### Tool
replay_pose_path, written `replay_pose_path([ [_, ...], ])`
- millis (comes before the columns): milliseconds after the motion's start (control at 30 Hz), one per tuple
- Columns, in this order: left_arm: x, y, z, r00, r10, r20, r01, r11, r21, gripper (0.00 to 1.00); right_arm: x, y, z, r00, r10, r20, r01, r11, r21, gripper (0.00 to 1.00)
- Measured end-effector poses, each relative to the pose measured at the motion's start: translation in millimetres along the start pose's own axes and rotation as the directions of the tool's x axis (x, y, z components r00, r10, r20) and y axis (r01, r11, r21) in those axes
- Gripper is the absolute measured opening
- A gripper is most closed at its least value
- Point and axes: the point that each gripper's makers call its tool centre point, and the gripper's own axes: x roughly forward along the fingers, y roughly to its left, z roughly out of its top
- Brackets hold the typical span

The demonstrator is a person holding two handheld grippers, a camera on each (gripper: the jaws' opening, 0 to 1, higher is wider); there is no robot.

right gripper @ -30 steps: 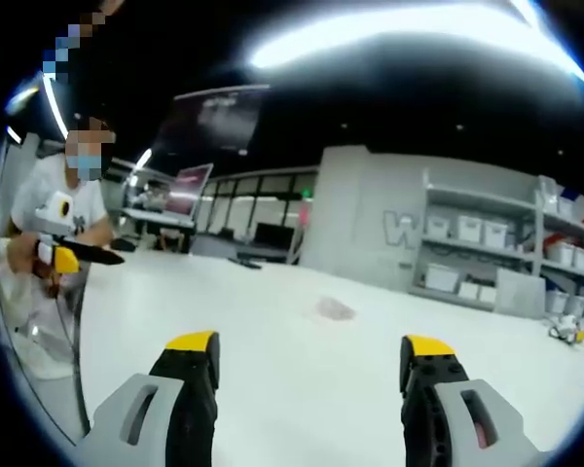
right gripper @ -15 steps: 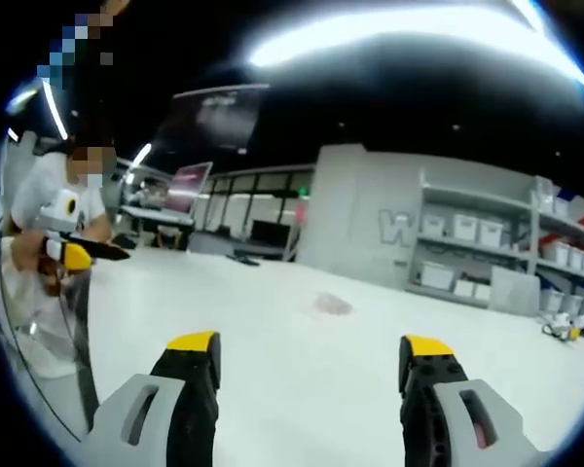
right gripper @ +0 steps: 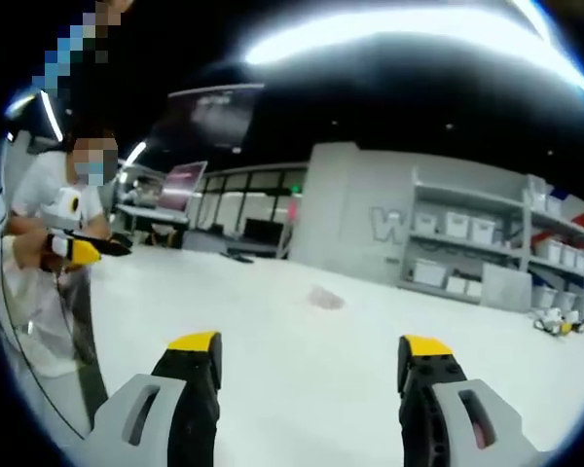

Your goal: Open the resealable bag by pulling the two sides of the seal apart until the entire bag opening is separated and visibly accessible.

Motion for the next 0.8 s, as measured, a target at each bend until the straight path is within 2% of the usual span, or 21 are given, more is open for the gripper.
replay_pose_path([
  [567, 5, 5.2, -1.4, 1.000, 0.012, -0.011, -0.012, 1.000, 0.005, 0.97, -14, -4, 0.3, 0.999, -0.034, 0.012, 0.034, 0.999, 0.011, 0.73],
  [800, 7, 9.4, 4.5, 1.000, 0.014, 0.004, -0.014, 1.000, 0.003, 0.96, -16, -4, 4.0, 0.999, -0.048, 0.017, 0.048, 0.999, 0.010, 0.72],
])
